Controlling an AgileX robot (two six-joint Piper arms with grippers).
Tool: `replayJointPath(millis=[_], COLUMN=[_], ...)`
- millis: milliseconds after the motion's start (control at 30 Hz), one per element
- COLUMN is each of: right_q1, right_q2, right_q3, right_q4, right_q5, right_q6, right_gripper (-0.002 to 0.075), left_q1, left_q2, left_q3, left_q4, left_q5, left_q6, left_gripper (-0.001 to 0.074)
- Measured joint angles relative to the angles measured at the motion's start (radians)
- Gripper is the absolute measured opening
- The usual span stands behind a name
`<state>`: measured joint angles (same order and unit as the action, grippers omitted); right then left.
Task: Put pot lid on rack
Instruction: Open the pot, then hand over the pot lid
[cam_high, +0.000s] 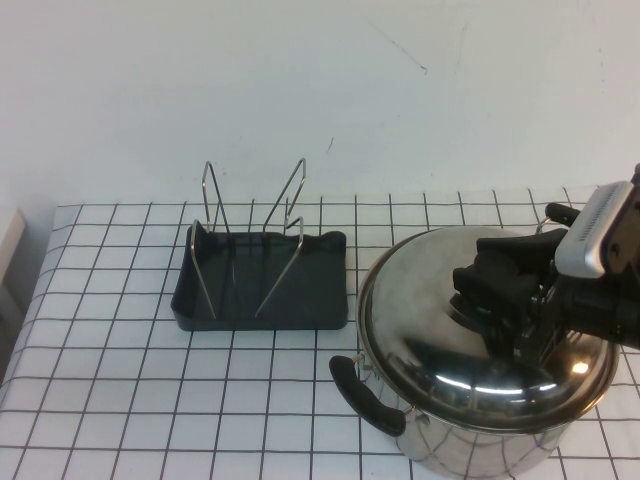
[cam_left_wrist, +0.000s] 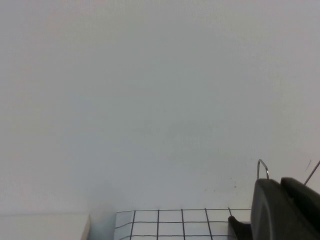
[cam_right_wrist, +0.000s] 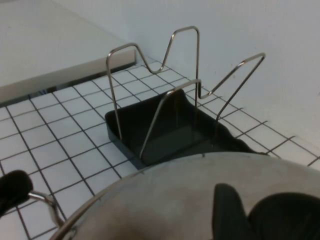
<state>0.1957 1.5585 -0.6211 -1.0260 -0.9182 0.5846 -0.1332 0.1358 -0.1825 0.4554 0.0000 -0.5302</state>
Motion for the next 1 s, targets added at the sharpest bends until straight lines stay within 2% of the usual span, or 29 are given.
replayJointPath(millis=[133, 367, 633, 700, 833, 933, 1000], right_q1=[0.000, 0.000, 0.000, 0.002, 0.043, 0.100, 0.146], right_q2=[0.004, 0.012, -0.031, -0.061, -0.122, -0.158, -0.170], right_q3=[0.000, 0.000, 0.000, -0.004, -0.038, -0.081, -0.110], right_q4=[0.002, 0.046, 0.112, 0.112, 0.107, 0.085, 0.064], right_q5=[-0.016, -0.166, -0.206, -0.206, -0.207, -0.215, -0.220], right_q6=[-0.030, -0.051, -0.051, -0.048, -0.048, -0.048, -0.048], right_gripper=[0.0338, 0.0337, 0.0337, 0.0337, 0.0337, 0.0337, 0.0337], left_q1=[0.000, 0.000, 0.000, 0.000, 0.000, 0.000, 0.000], left_q2=[0.000, 0.000, 0.000, 0.000, 0.016, 0.042, 0.065], left_q3=[0.000, 0.000, 0.000, 0.000, 0.000, 0.000, 0.000], left_q4=[0.004, 0.006, 0.076, 0.141, 0.363, 0.545, 0.629], left_q5=[0.000, -0.050, -0.284, -0.324, -0.426, -0.565, -0.660], left_q6=[-0.093, -0.436, -0.704, -0.834, -1.282, -1.608, -1.776], left_gripper=[-0.0002, -0.0002, -0.0002, -0.0002, 0.0019, 0.0082, 0.0165])
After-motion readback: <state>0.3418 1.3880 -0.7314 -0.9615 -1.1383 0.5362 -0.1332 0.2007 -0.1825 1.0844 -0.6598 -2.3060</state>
